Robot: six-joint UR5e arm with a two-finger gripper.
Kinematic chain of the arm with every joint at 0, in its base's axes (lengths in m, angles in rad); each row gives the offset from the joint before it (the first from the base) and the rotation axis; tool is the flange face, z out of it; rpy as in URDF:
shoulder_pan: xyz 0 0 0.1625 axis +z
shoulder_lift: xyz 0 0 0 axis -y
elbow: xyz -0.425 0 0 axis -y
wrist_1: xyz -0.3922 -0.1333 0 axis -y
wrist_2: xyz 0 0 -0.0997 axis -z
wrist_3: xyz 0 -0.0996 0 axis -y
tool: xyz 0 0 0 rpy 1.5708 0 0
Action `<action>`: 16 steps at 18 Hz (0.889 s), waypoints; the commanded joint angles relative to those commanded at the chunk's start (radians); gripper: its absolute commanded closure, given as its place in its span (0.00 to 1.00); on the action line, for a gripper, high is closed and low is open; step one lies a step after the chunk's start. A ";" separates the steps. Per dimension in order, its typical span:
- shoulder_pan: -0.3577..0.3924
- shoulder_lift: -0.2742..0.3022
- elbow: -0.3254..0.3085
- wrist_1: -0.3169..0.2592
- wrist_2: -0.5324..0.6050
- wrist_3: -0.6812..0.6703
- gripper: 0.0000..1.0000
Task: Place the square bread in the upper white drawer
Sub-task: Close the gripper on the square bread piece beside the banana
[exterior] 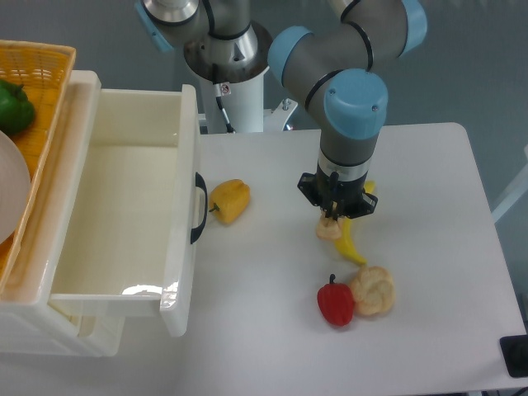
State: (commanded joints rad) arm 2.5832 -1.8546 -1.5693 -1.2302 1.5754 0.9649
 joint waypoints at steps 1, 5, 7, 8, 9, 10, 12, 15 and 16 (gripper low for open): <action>-0.003 0.000 -0.011 0.001 0.000 0.001 1.00; 0.003 0.002 -0.005 0.000 -0.006 -0.005 1.00; 0.011 0.003 -0.003 0.002 -0.006 -0.008 1.00; 0.009 0.005 0.000 0.002 -0.008 -0.017 1.00; 0.009 0.020 0.003 0.002 -0.018 -0.043 1.00; 0.009 0.038 0.006 0.000 -0.035 -0.076 1.00; 0.006 0.051 0.006 0.000 -0.064 -0.130 1.00; 0.002 0.074 0.014 0.002 -0.084 -0.212 1.00; 0.000 0.080 0.018 0.000 -0.092 -0.224 1.00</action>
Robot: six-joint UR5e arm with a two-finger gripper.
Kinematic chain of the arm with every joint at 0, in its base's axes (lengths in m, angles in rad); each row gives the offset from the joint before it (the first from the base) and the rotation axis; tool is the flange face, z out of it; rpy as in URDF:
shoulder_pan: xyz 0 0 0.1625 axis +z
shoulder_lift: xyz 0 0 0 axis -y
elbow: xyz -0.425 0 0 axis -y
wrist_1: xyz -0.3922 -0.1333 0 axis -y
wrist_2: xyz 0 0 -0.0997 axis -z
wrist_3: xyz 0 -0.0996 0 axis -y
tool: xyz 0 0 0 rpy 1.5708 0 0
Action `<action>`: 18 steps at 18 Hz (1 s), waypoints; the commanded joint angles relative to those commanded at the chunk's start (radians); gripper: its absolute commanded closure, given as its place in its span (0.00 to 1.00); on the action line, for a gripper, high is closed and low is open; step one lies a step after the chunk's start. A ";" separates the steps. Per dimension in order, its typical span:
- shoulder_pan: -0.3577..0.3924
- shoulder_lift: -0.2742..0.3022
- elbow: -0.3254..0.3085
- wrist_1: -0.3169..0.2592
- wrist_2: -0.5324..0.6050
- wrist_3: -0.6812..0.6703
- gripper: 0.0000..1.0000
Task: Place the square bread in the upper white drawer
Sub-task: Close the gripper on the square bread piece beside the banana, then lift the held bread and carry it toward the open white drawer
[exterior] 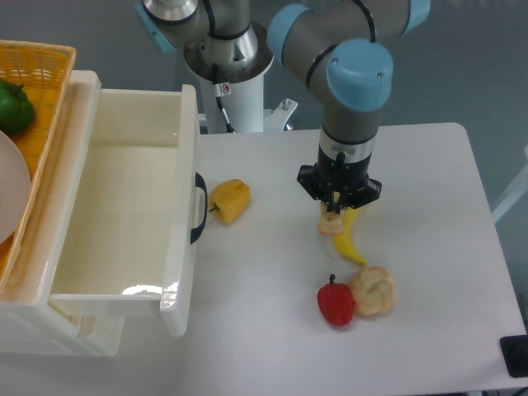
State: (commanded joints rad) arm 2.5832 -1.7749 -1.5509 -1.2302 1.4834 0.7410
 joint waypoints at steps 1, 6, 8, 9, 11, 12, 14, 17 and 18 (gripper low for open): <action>-0.002 0.006 0.002 0.000 -0.008 -0.003 1.00; 0.002 0.066 0.005 -0.006 -0.090 -0.116 1.00; 0.000 0.097 0.006 -0.005 -0.127 -0.202 1.00; -0.003 0.113 0.008 -0.005 -0.138 -0.245 1.00; -0.006 0.124 0.015 -0.005 -0.173 -0.320 1.00; -0.008 0.126 0.023 -0.003 -0.195 -0.356 1.00; -0.012 0.138 0.034 -0.002 -0.219 -0.447 1.00; -0.034 0.166 0.040 0.003 -0.238 -0.532 1.00; -0.049 0.173 0.041 0.002 -0.238 -0.543 1.00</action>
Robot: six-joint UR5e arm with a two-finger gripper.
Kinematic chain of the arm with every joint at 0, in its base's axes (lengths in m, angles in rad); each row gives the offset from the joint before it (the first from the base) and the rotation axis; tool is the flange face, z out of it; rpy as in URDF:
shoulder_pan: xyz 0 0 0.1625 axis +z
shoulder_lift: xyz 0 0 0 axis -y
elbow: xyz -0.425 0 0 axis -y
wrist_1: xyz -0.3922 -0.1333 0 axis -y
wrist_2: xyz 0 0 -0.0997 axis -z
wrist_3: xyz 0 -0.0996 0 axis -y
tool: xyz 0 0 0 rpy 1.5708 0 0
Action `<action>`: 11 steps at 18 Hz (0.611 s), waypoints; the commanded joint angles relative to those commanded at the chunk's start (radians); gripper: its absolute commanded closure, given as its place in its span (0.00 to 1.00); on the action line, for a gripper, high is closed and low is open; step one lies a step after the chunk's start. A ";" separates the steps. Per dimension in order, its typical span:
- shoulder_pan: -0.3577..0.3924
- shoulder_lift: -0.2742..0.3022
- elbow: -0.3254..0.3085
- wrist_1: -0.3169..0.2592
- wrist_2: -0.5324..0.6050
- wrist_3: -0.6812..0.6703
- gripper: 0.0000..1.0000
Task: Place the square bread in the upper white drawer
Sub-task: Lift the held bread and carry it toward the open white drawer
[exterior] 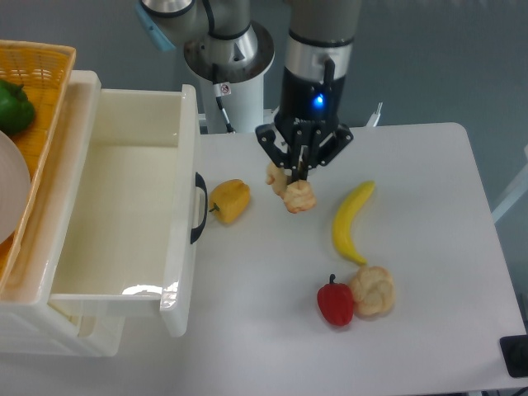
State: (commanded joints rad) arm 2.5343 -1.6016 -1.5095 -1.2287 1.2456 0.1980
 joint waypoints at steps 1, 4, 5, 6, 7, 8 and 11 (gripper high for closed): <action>-0.017 0.008 0.000 -0.003 0.005 -0.002 1.00; -0.061 0.035 -0.009 -0.006 0.005 -0.002 1.00; -0.080 0.040 -0.009 -0.008 0.003 -0.005 1.00; -0.107 0.041 -0.011 -0.014 0.006 -0.005 1.00; -0.130 0.043 -0.011 -0.026 0.009 -0.005 1.00; -0.150 0.043 -0.012 -0.038 0.012 -0.003 1.00; -0.192 0.041 -0.024 -0.049 0.015 -0.005 1.00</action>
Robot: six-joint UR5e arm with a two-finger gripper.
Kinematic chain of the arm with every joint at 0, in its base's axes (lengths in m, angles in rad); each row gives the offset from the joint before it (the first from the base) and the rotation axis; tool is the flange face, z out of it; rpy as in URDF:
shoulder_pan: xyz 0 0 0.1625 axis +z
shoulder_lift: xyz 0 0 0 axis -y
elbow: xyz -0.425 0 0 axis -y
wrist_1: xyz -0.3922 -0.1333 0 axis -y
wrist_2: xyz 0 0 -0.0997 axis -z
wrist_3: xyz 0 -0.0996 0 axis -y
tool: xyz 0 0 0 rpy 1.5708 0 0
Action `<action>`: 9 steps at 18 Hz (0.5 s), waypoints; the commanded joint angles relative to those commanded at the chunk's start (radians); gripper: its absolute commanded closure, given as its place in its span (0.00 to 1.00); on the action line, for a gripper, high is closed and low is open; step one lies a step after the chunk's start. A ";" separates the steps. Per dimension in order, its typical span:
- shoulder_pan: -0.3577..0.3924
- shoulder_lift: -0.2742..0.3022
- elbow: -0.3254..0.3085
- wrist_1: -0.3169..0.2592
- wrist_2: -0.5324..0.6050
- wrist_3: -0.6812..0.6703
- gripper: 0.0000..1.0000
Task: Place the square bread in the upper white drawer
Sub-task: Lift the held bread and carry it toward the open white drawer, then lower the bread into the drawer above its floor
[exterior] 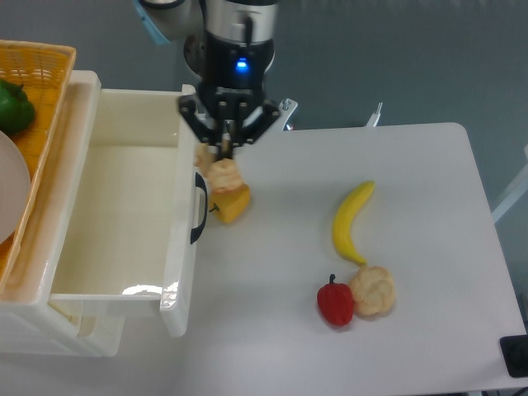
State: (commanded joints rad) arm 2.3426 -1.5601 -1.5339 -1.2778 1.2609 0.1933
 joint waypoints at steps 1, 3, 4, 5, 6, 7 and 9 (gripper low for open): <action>-0.006 0.000 -0.003 0.000 -0.001 0.000 1.00; -0.022 0.000 -0.006 0.000 -0.008 0.000 1.00; -0.037 0.000 -0.017 0.003 -0.003 0.000 1.00; -0.042 0.000 -0.020 0.005 -0.003 0.002 1.00; -0.046 0.000 -0.023 0.003 -0.005 0.002 1.00; -0.052 0.000 -0.031 0.005 -0.003 0.002 1.00; -0.057 0.000 -0.035 0.008 -0.003 0.008 0.86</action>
State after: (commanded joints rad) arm 2.2856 -1.5601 -1.5692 -1.2702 1.2579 0.2009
